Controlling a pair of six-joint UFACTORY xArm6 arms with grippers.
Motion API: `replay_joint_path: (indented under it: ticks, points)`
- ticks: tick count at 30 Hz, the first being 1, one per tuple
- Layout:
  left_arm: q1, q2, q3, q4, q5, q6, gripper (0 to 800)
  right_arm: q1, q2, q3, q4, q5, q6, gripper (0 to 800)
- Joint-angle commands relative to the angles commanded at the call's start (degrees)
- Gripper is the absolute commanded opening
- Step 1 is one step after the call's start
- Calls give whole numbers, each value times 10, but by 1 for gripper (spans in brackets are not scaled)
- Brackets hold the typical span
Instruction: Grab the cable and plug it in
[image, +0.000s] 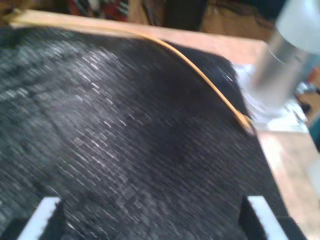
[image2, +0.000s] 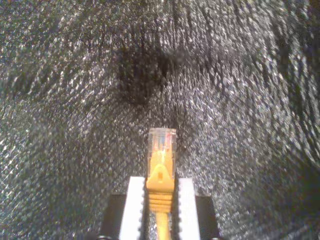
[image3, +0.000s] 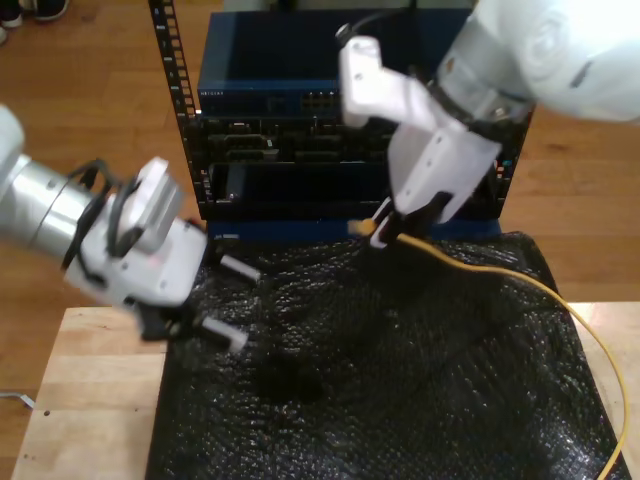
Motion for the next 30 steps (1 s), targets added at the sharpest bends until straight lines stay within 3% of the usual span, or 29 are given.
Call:
replay_joint_path:
  ticks: [9, 20, 30]
  points:
    - [-43, 5, -9, -55, -32, -2, 800, 0, -16, 0, 1, 3, 1, 9]
    - [-47, 11, -33, -134, -44, -9, 800, 1, -18, 1, 18, 6, 2, 8]
    - [-47, 10, -27, -139, -35, -5, 795, 4, -26, 2, 35, 7, 3, 9]
